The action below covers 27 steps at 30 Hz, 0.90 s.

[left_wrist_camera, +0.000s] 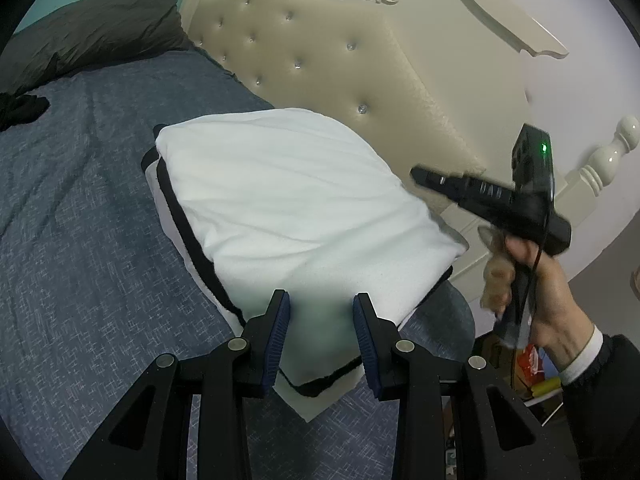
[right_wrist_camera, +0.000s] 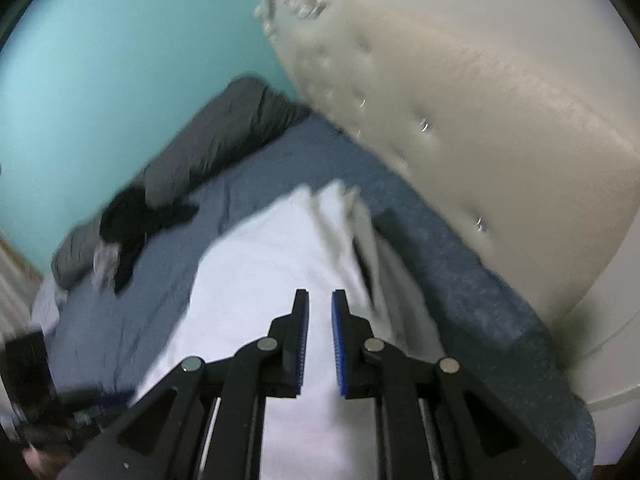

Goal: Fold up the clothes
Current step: 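Lower the folded shirt onto the stack of folded clothes with both grippers, then open both grippers and release the shirt on the stack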

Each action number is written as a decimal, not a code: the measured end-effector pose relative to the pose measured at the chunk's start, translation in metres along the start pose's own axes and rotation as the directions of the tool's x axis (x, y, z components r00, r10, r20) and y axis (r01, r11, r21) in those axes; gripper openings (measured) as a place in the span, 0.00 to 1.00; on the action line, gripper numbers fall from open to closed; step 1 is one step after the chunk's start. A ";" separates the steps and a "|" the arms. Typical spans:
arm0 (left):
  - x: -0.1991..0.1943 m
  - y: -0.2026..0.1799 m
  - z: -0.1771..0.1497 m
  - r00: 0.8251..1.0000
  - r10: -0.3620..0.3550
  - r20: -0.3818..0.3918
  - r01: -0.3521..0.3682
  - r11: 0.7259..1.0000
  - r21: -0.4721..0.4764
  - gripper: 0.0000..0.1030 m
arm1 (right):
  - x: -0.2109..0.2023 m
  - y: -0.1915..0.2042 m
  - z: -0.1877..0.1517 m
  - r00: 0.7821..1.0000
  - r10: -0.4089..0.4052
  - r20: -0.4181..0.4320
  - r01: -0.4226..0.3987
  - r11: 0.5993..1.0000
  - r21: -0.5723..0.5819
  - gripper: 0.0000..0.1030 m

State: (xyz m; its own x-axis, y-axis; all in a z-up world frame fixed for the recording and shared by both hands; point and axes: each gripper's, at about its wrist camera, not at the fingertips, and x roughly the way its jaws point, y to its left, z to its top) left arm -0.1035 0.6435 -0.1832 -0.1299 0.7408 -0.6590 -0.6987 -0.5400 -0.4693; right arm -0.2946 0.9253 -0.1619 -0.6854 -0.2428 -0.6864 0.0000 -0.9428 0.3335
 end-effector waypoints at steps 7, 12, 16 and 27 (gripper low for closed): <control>-0.005 -0.004 -0.003 1.000 0.013 0.000 -0.013 1.000 0.014 0.34 | -0.014 -0.027 -0.013 0.998 -0.062 0.023 0.059 0.994 0.090 0.08; -0.008 -0.003 -0.005 1.000 0.015 -0.005 -0.015 1.000 0.009 0.34 | -0.031 -0.005 -0.022 0.999 0.009 0.037 -0.010 0.999 0.031 0.08; -0.009 -0.004 -0.007 1.000 0.022 -0.013 -0.022 1.000 0.011 0.34 | -0.026 -0.004 -0.036 1.000 0.004 -0.008 -0.003 1.000 0.026 0.08; -0.019 0.006 -0.005 1.000 0.029 0.006 -0.028 0.999 -0.046 0.35 | -0.042 -0.013 -0.052 1.000 0.008 0.021 -0.010 0.995 0.097 0.08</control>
State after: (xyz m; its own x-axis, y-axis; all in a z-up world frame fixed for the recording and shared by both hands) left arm -0.1013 0.6244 -0.1762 -0.1541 0.7276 -0.6685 -0.6616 -0.5785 -0.4771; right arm -0.2279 0.9356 -0.1707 -0.7005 -0.2457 -0.6700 -0.0634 -0.9137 0.4014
